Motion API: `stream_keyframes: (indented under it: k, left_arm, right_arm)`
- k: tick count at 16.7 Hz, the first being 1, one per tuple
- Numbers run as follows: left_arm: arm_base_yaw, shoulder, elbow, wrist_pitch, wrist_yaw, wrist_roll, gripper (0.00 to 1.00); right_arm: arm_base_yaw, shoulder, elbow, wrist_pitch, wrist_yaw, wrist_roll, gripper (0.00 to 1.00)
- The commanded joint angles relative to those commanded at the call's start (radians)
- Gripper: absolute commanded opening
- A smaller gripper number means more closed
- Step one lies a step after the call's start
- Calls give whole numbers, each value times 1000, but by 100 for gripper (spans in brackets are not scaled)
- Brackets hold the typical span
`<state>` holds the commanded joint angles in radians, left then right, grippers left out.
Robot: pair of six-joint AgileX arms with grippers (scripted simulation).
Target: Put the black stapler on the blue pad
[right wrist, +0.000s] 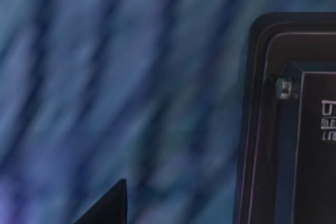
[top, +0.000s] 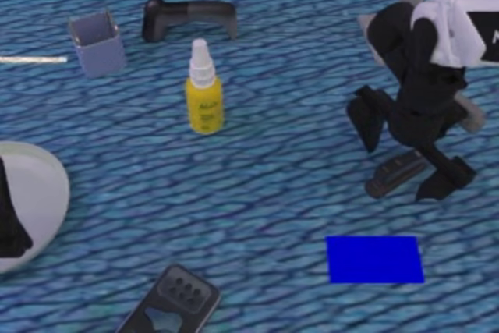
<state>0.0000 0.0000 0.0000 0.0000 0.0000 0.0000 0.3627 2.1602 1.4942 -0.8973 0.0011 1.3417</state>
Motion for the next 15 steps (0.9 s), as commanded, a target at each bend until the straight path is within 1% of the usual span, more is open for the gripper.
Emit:
stream_keyframes:
  k: [11,12,15]
  left_arm:
    - [0,0,0,0,0,0,100]
    - [0,0,0,0,0,0,100]
    - [0,0,0,0,0,0,100]
  right_arm:
    - [0,0,0,0,0,0,2]
    - [0,0,0,0,0,0,0]
    - [0,0,0,0,0,0,0]
